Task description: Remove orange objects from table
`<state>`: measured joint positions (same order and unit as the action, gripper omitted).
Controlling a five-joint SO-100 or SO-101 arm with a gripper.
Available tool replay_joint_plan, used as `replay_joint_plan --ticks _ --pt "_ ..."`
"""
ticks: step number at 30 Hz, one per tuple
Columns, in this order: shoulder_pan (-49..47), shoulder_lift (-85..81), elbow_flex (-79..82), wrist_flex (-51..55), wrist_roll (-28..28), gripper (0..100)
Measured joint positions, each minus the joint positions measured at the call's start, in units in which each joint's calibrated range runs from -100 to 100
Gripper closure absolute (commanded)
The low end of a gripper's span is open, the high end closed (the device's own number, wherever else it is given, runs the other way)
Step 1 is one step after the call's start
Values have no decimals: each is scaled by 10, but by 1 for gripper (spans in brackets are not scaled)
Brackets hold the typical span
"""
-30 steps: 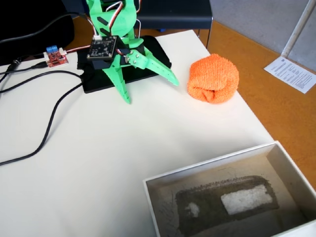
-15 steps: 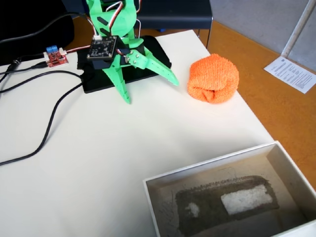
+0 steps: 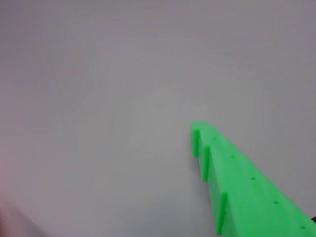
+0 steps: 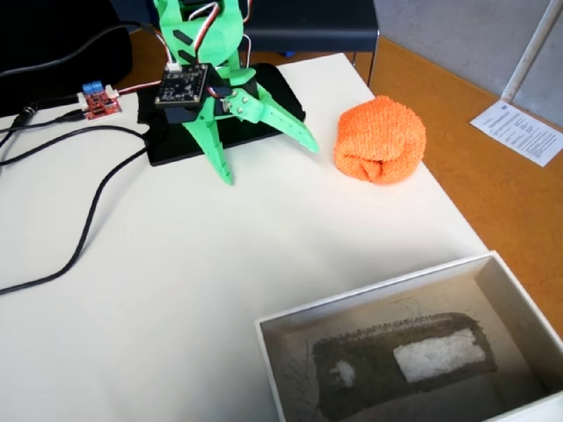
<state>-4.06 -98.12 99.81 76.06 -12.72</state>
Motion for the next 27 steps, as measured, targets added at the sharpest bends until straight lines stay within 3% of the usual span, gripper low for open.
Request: replay_joint_plan --ticks 27 --pt "-34 0 0 0 0 46"
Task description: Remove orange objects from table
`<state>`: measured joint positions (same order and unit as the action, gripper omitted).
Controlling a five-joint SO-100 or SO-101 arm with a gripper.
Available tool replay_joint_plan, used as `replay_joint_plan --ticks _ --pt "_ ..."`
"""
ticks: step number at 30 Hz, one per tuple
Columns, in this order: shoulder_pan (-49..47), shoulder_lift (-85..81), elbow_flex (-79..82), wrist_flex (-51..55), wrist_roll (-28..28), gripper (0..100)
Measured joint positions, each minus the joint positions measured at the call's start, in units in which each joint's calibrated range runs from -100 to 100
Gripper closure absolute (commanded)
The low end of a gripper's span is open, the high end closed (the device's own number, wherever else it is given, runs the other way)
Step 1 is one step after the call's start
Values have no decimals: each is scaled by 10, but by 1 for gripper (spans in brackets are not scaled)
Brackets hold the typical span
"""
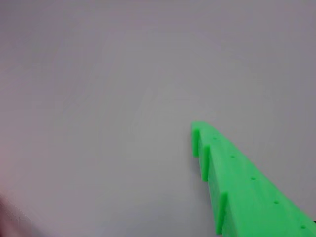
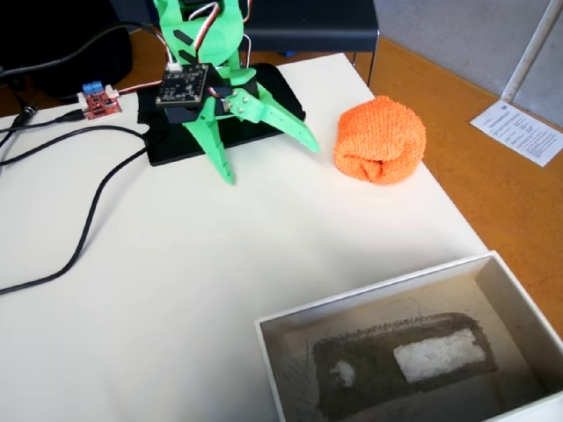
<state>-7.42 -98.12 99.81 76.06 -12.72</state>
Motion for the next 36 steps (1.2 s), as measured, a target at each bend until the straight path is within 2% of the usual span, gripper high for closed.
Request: replay_joint_plan --ticks 7,9,13,16,20,25,31,36 --pt "-18 0 0 0 -20 46" --pt "-15 0 0 0 11 46" --pt "14 0 -2 -21 130 46" --pt "23 31 -41 -72 143 46" --pt "26 129 -156 -135 128 46" --pt "22 278 -367 -138 106 46" --pt "-68 511 -706 -20 102 46" --pt "-176 562 -772 14 119 46"
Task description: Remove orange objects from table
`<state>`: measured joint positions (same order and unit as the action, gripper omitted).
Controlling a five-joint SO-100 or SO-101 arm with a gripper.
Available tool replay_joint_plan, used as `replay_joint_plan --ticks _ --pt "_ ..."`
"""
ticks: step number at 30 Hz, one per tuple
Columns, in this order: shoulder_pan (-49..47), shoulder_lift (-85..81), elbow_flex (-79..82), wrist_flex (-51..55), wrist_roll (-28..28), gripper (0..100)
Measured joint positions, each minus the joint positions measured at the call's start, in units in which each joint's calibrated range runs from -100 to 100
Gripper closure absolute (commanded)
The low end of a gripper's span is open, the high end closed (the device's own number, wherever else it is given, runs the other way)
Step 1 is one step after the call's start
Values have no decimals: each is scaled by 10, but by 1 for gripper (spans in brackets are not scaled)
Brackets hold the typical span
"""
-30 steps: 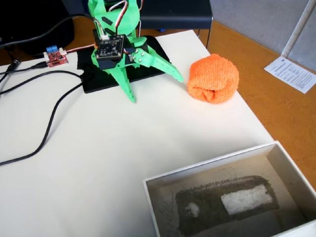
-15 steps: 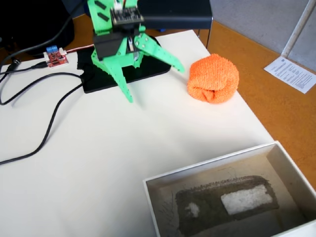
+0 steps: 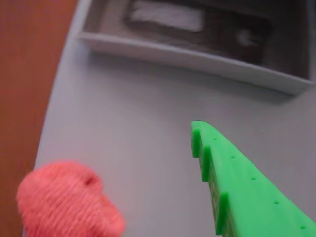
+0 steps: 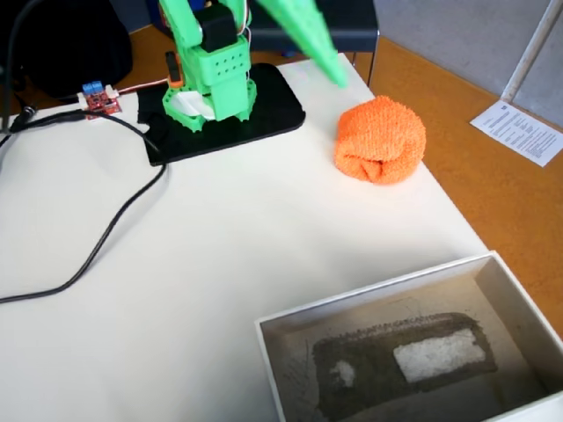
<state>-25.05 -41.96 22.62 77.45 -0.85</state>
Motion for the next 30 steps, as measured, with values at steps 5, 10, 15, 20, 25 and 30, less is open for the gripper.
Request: replay_joint_plan --ticks 5,10,15,20,25,30 --pt "-89 -19 73 16 -12 46" --pt "-145 -72 215 53 -21 46" --pt "-157 -117 325 47 -13 46" --pt "-162 -112 348 30 9 46" --pt "-161 -50 333 -1 34 47" --pt "-161 39 285 -32 45 48"
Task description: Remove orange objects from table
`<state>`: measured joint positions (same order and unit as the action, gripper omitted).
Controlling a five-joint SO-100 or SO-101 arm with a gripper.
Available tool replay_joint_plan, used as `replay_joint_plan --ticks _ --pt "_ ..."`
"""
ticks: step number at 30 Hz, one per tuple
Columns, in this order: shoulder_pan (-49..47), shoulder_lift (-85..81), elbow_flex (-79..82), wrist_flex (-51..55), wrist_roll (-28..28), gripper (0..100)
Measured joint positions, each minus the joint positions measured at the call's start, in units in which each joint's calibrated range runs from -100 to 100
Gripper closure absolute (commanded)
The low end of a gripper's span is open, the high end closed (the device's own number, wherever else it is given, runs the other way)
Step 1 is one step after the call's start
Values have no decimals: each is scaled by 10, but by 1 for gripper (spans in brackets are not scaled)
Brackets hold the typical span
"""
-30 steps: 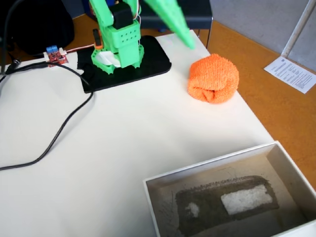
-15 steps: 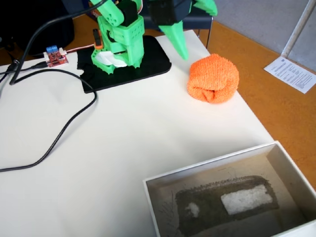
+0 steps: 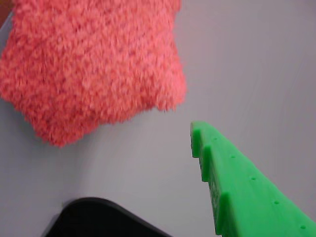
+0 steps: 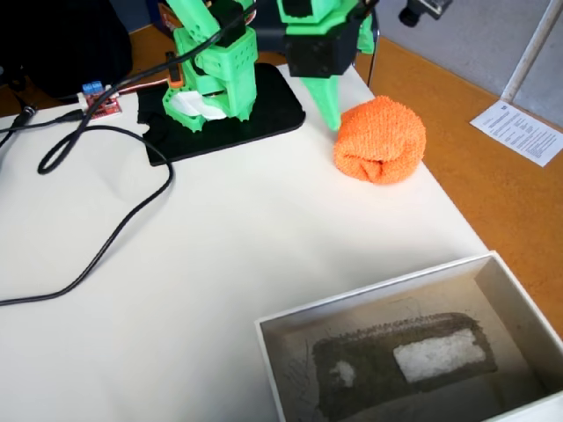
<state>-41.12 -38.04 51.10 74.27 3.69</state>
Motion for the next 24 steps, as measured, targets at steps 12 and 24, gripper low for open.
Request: replay_joint_plan --ticks 12,24 --pt "8 138 -70 -85 27 49" --pt "7 262 -48 -213 45 58"
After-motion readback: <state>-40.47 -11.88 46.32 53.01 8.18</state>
